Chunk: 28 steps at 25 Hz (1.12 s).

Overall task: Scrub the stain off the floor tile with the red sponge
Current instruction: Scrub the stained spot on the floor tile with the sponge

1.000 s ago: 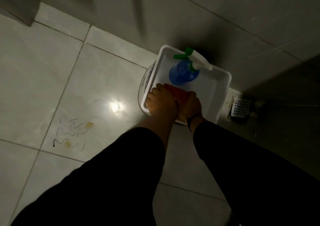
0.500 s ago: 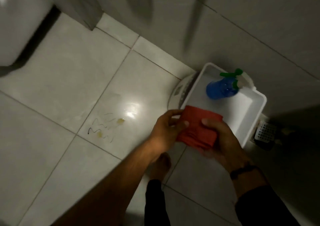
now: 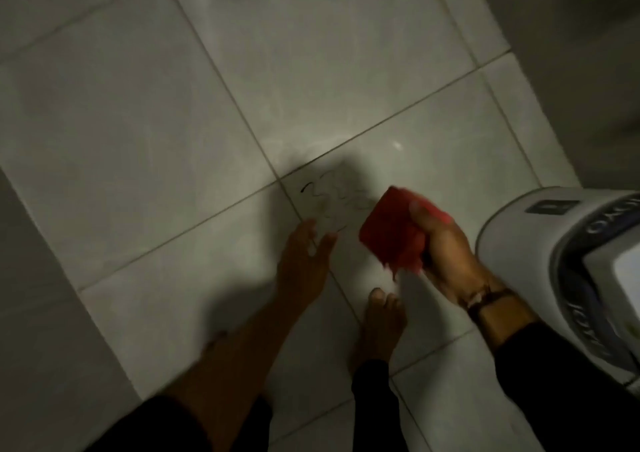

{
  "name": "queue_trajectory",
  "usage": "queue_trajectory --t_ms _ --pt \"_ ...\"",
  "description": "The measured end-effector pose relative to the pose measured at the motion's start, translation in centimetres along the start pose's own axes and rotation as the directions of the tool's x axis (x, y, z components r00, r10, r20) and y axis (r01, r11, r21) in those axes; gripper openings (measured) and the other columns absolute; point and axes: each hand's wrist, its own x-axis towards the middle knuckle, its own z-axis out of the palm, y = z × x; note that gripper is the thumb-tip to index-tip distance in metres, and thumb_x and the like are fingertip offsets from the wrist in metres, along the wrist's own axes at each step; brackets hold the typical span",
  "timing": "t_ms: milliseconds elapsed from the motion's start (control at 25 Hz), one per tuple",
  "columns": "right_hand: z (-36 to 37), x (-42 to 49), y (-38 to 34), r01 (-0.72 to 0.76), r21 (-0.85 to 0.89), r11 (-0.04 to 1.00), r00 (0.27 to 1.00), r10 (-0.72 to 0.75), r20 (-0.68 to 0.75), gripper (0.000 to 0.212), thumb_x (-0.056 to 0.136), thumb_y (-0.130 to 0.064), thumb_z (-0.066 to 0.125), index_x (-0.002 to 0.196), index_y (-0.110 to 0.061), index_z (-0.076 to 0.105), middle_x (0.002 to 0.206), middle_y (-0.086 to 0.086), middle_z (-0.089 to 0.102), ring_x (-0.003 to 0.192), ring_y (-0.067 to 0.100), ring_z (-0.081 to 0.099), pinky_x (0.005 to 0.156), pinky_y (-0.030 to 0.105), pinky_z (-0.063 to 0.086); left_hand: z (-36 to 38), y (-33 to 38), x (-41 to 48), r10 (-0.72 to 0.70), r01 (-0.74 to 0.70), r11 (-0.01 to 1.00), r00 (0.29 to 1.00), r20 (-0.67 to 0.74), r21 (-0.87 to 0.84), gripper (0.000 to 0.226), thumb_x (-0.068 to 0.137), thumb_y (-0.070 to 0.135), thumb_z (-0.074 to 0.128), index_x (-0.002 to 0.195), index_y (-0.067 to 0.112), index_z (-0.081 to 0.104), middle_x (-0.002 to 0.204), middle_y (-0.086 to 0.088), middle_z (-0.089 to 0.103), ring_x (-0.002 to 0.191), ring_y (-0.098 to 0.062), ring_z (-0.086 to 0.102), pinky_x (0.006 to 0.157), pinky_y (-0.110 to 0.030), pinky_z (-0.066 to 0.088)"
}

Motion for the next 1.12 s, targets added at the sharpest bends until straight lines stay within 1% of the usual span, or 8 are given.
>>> queue_trajectory --t_ms 80,240,360,440,720,880,1000,1120 --pt "3.2 6.7 1.3 0.196 -0.310 0.930 0.979 -0.206 0.001 0.040 0.113 -0.023 0.048 0.130 0.009 0.066 0.105 0.026 0.075 0.083 0.024 0.075 0.075 0.036 0.063 -2.5 -6.6 5.1 0.066 -0.006 0.918 0.988 -0.139 0.397 0.072 0.104 0.052 0.048 0.167 0.022 0.033 0.170 -0.008 0.041 0.158 -0.028 0.037 0.128 -0.046 0.032" --pt "8.3 18.6 4.3 0.426 -0.820 0.382 0.809 -0.566 0.157 0.059 0.109 -0.021 0.050 0.163 -0.001 0.036 0.169 0.021 0.041 0.156 0.030 0.040 0.130 0.035 0.031 -4.4 -15.1 14.3 0.334 -0.088 0.682 0.921 -0.202 0.726 0.076 0.105 0.051 0.034 0.171 0.018 0.017 0.181 -0.012 0.013 0.168 -0.034 0.009 0.133 -0.058 0.008" --pt "11.0 24.1 9.1 0.384 -0.911 -0.151 0.779 -0.477 0.408 0.070 0.105 -0.026 0.047 0.166 0.000 0.025 0.176 0.023 0.024 0.164 0.046 0.017 0.133 0.058 0.021 -4.1 -18.6 18.5 0.363 -0.048 0.605 0.905 -0.222 0.795 0.079 0.105 0.051 0.030 0.172 0.015 0.008 0.182 -0.013 0.002 0.168 -0.036 0.002 0.132 -0.065 0.003" --pt "11.3 25.0 12.4 0.368 -0.867 -0.337 0.785 -0.387 0.484 0.075 0.108 -0.043 0.040 0.168 -0.004 0.021 0.178 0.021 0.018 0.166 0.044 0.011 0.135 0.061 0.013 -4.2 -21.3 19.9 0.420 -0.072 0.579 0.880 -0.222 0.812 0.079 0.106 0.051 0.030 0.172 0.016 0.006 0.182 -0.013 0.000 0.168 -0.036 0.002 0.131 -0.068 0.002" --pt "18.0 29.4 15.8 0.350 -0.861 -0.369 0.614 -0.604 0.508 0.077 0.107 -0.053 0.031 0.170 -0.009 0.020 0.179 0.017 0.018 0.167 0.038 0.013 0.133 0.063 0.013 -3.8 -25.5 22.3 0.634 -0.148 0.516 0.728 -0.260 0.844 0.076 0.104 0.049 0.031 0.172 0.020 0.015 0.182 -0.012 0.007 0.168 -0.034 0.008 0.129 -0.069 0.006" --pt "11.2 21.4 24.0 0.448 -0.753 -0.482 0.670 -0.377 0.640 0.079 0.106 -0.059 0.035 0.171 -0.016 0.018 0.180 0.011 0.016 0.168 0.034 0.013 0.132 0.063 0.017 -3.9 -25.4 21.9 0.622 -0.150 0.528 0.738 -0.261 0.836 0.076 0.104 0.048 0.034 0.172 0.020 0.016 0.181 -0.013 0.010 0.168 -0.034 0.010 0.130 -0.069 0.004" --pt "7.4 23.6 20.4 0.310 -0.903 -0.299 0.735 -0.527 0.427 0.078 0.105 -0.053 0.034 0.171 -0.013 0.018 0.181 0.012 0.015 0.168 0.033 0.010 0.133 0.063 0.014 -3.7 -25.9 22.4 0.649 -0.169 0.512 0.718 -0.250 0.842 0.076 0.104 0.049 0.031 0.172 0.022 0.013 0.181 -0.012 0.009 0.168 -0.034 0.009 0.130 -0.068 0.001" --pt "14.9 28.3 16.3 0.223 -0.950 -0.217 0.662 -0.682 0.311 0.075 0.108 -0.055 0.025 0.169 -0.012 0.023 0.178 0.015 0.023 0.166 0.036 0.018 0.132 0.064 0.016 -3.7 -26.4 22.9 0.649 -0.155 0.503 0.718 -0.253 0.850 0.078 0.103 0.051 0.030 0.173 0.023 0.008 0.182 -0.011 0.006 0.168 -0.034 0.007 0.130 -0.066 -0.004"
